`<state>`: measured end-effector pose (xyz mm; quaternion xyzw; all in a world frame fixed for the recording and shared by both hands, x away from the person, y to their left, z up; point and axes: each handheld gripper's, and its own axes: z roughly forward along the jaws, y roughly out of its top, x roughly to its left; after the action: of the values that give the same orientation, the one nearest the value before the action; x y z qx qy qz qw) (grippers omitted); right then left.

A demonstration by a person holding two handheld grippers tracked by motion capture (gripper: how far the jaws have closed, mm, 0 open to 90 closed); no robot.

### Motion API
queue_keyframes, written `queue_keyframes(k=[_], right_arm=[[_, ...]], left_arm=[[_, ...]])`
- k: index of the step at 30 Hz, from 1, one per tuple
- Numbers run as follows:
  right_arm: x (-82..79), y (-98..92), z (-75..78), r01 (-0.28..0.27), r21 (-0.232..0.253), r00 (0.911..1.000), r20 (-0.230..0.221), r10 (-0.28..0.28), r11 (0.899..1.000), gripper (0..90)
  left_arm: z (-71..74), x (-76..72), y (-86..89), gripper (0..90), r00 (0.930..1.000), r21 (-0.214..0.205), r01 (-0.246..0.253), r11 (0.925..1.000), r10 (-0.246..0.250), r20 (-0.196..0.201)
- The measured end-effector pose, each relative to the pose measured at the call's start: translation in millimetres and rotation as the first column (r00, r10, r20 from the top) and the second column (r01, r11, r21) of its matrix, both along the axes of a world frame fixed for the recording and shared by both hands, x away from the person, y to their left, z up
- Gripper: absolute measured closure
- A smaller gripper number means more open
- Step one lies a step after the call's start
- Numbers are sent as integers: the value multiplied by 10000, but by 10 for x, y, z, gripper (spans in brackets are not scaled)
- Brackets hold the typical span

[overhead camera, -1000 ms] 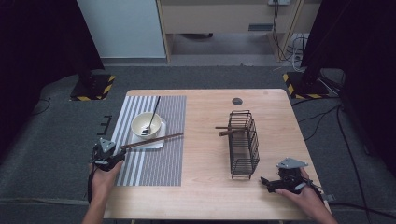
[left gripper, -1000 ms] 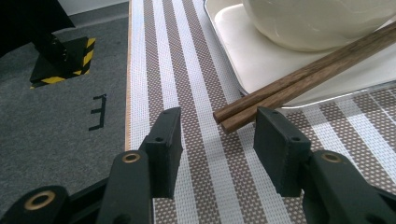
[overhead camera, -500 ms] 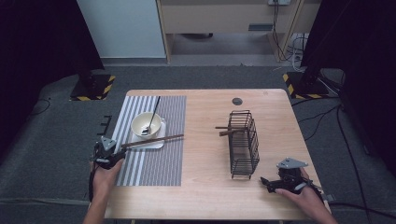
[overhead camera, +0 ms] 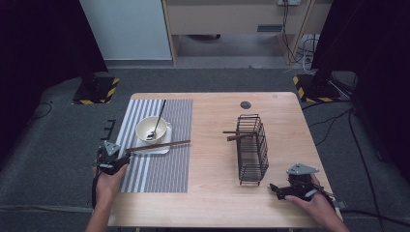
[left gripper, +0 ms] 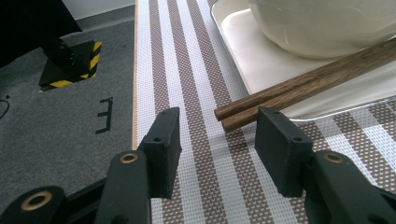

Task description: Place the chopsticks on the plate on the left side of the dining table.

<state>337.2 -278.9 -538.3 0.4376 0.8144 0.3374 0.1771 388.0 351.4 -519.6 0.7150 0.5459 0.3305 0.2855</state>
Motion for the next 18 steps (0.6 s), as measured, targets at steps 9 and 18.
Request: queue_keyframes(k=[9, 18], right_arm=[[-4, -1, 0, 2, -8, 10000, 4, -2, 10000, 2], [-9, -1, 0, -6, 4, 10000, 2, 6, 10000, 2]], left_arm=[[-34, 36, 21, 506, 9998, -85, -218, 9997, 219, 37], [-62, 78, 11, 503, 9996, 47, -274, 9996, 274, 70]])
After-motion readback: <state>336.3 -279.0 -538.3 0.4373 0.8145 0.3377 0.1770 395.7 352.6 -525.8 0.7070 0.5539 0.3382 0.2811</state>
